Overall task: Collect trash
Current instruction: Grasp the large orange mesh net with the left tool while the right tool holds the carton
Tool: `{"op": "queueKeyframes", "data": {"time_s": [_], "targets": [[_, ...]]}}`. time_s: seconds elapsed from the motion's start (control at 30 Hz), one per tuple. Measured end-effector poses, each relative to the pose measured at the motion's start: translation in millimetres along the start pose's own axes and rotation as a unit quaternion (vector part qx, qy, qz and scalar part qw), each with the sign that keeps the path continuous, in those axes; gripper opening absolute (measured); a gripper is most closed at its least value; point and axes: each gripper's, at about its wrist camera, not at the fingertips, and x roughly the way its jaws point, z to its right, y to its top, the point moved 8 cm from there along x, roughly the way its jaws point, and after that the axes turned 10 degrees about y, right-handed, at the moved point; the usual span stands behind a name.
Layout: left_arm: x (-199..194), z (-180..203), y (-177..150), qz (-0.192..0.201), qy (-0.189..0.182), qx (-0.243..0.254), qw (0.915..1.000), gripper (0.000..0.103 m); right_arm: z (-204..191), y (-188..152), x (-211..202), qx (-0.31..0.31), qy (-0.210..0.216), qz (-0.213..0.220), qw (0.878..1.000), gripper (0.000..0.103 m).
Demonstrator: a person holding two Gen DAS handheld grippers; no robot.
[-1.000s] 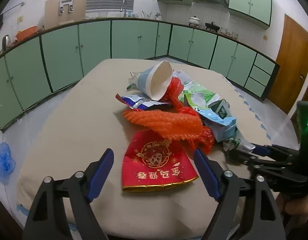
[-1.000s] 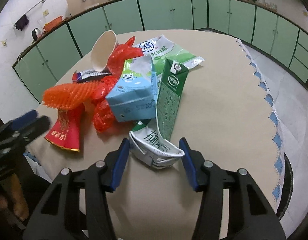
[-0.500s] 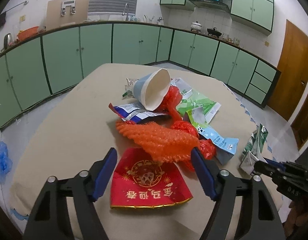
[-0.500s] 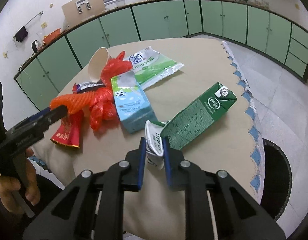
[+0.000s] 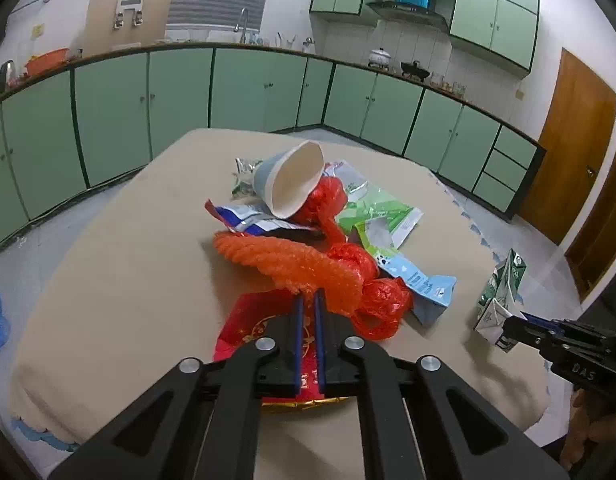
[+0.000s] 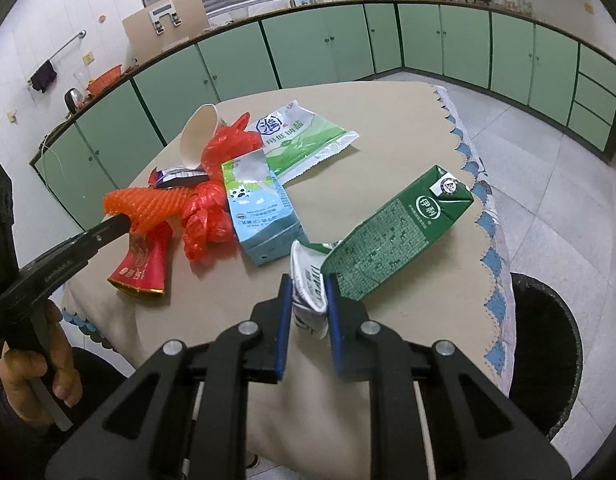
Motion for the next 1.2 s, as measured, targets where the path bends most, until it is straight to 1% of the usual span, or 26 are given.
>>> {"op": "queueKeyframes", "data": {"time_s": [0.37, 0.6, 0.77, 0.83, 0.97, 1.1, 1.2], "targets": [[-51.5, 1.2, 19.2, 0.045, -0.017, -0.006, 0.9988, 0.005, -4.7, 4.4, -23.0, -0.005, -0.004, 0.017, 1.000, 0.015], [-84.9, 14.8, 27.9, 0.069, -0.031, 0.003, 0.9972, 0.005, -7.6, 6.6, -39.5, -0.007, -0.004, 0.029, 1.000, 0.015], [-93.3, 19.7, 32.4, 0.075, -0.035, 0.014, 0.9965, 0.005, -8.6, 7.0, -47.5, -0.006, -0.004, 0.035, 0.999, 0.015], [-100.9, 21.3, 37.1, 0.080, -0.044, 0.010, 0.9957, 0.005, -8.9, 7.3, -51.9, -0.005, -0.003, 0.038, 0.999, 0.015], [-113.9, 30.2, 42.2, 0.094, -0.056, 0.022, 0.9938, 0.005, -7.0, 8.4, -59.3, -0.003, -0.006, 0.043, 0.999, 0.015], [-110.1, 36.6, 48.0, 0.096, -0.068, 0.031, 0.9926, 0.005, -4.0, 7.5, -64.8, 0.001, -0.007, 0.046, 0.999, 0.015], [-103.6, 45.3, 59.4, 0.095, -0.083, 0.040, 0.9912, 0.005, -1.5, 5.7, -67.7, 0.004, -0.008, 0.047, 0.999, 0.015]]}}
